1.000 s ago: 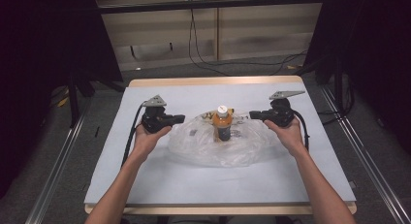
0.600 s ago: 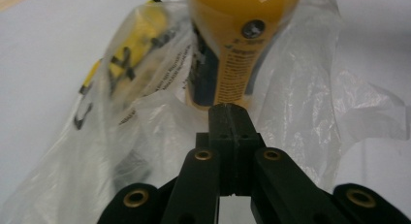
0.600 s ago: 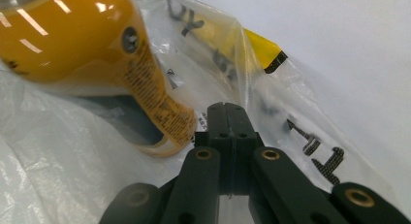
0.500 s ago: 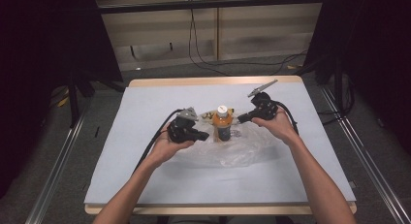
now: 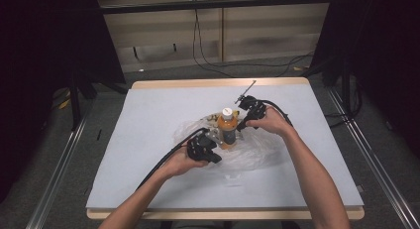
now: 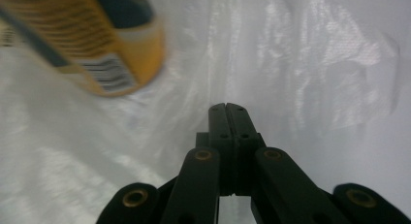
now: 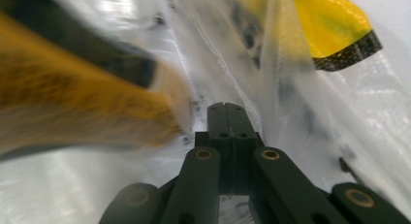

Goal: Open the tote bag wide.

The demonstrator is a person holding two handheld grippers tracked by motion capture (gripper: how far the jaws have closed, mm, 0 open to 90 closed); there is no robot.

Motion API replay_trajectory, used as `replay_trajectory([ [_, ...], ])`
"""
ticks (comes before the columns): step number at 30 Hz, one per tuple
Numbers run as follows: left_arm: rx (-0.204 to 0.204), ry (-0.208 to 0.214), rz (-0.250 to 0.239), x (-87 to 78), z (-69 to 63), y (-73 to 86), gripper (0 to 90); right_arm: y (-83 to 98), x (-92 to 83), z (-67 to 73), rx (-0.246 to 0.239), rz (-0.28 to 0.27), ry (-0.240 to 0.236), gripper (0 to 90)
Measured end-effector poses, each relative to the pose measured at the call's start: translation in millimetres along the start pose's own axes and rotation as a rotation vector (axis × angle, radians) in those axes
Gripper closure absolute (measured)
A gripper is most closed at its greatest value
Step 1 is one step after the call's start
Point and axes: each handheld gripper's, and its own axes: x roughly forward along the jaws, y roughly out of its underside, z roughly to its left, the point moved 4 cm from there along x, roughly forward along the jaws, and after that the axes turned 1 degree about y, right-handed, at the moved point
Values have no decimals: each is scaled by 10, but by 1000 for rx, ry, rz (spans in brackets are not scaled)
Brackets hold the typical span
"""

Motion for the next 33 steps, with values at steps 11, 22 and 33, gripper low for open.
replay_trajectory([
  [11, 29, 97, -6, 3, -352, 129, 900, -30, 54, -417, 158, -33, 159, 900],
  [22, 3, 94, -29, 3, -326, 160, 900, -29, 20, -559, 208, -85, 320, 900],
  [33, -93, 82, -236, -441, 21, -43, 900, -36, -324, -82, 112, -206, 106, 900],
])
